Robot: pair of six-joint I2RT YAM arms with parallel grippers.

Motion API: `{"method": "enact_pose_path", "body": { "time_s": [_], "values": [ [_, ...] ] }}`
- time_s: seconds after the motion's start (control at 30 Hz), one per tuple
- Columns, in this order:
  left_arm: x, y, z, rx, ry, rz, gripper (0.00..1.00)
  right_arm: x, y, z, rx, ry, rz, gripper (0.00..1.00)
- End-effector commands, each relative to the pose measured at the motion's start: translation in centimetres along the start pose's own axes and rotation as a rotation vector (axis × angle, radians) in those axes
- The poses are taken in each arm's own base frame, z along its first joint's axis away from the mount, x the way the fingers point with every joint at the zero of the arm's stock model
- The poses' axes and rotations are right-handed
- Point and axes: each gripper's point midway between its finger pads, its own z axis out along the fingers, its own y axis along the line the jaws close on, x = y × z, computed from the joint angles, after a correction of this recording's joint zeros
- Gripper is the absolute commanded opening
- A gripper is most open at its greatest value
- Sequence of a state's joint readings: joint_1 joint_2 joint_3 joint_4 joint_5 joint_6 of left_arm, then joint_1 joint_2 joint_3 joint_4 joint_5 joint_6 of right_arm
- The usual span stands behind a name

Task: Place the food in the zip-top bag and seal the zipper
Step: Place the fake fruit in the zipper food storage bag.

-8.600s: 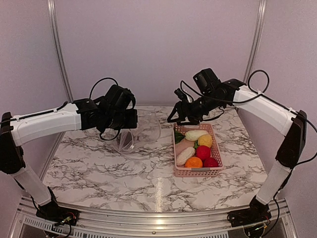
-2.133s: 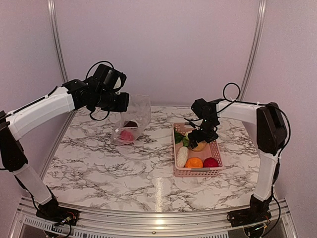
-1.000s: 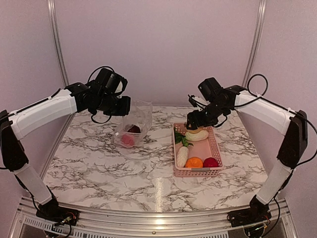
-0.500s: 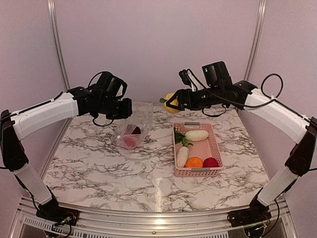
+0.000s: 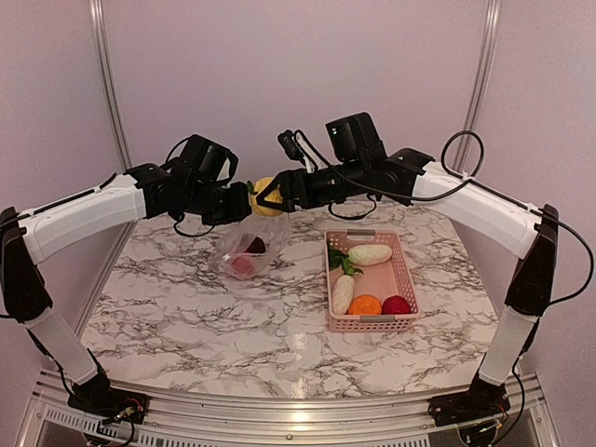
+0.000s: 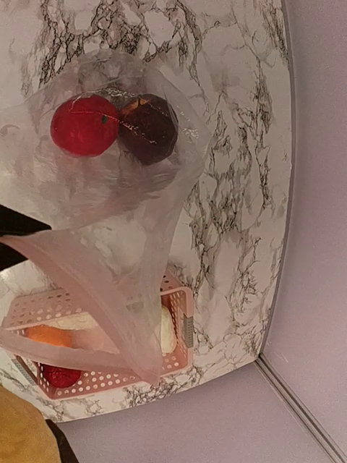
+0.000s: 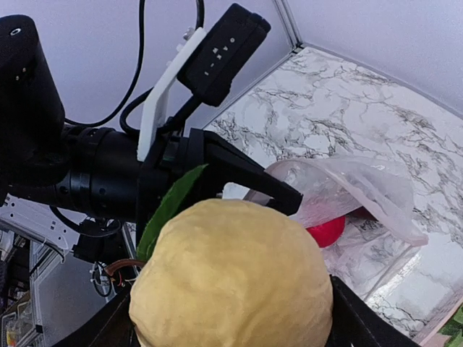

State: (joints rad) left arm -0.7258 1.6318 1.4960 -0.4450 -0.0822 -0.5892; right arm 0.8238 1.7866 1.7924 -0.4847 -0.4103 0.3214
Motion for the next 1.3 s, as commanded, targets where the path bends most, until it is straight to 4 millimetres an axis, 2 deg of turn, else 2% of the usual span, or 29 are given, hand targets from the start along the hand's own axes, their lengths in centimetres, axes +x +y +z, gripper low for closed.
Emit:
{"method": "enact_pose_path", "body": {
  "time_s": [0.0,0.13,0.27,0.53,0.7,0.87,0.97,1.07,1.13,1.27],
  "values": [
    [-0.8,-0.9,-1.6,0.047,-0.036,-0.020,0.00,-0.6,-0.3,0.4,0.026,-0.002,-0.021,0.69],
    [-0.8,-0.9,-1.8,0.049,-0.038,-0.029,0.00,0.1,-0.8,1.2,0.030,0.020,-0.013,0.73],
    [-0.6,-0.8,-1.8,0.050,-0.037,-0.038,0.00,0.3,-1.5,1.3,0.060,0.028,-0.018,0.83],
    [-0.3,-0.5,-1.8,0.047,-0.038,-0.053,0.00,-2.1,0.1,-1.4,0.070,-0.043,-0.073,0.92],
    [-0.3,-0.5,-1.7,0.048,-0.034,-0.053,0.00,-1.8,-0.1,-1.4,0.073,-0.033,-0.068,0.92],
    [-1.3,-0.6,-2.6,0.034,-0.055,-0.037,0.00,-2.3,-0.7,-3.5,0.146,-0.065,-0.075,0.92],
    [-2.9,0.3,-4.0,-0.044,-0.092,0.013,0.00,-2.4,-2.2,-5.5,0.222,-0.090,-0.064,0.92],
    [-4.2,2.1,-5.5,-0.150,-0.156,0.072,0.00,-1.9,-4.8,-7.7,0.312,-0.106,-0.031,0.92],
    [-3.8,2.4,-5.3,-0.149,-0.153,0.099,0.00,-0.7,-7.0,-8.8,0.353,-0.092,0.021,0.92],
    [-2.1,1.8,-3.8,-0.111,-0.066,0.107,0.00,2.4,-11.1,-10.3,0.439,-0.043,0.112,0.92]
  ]
}}
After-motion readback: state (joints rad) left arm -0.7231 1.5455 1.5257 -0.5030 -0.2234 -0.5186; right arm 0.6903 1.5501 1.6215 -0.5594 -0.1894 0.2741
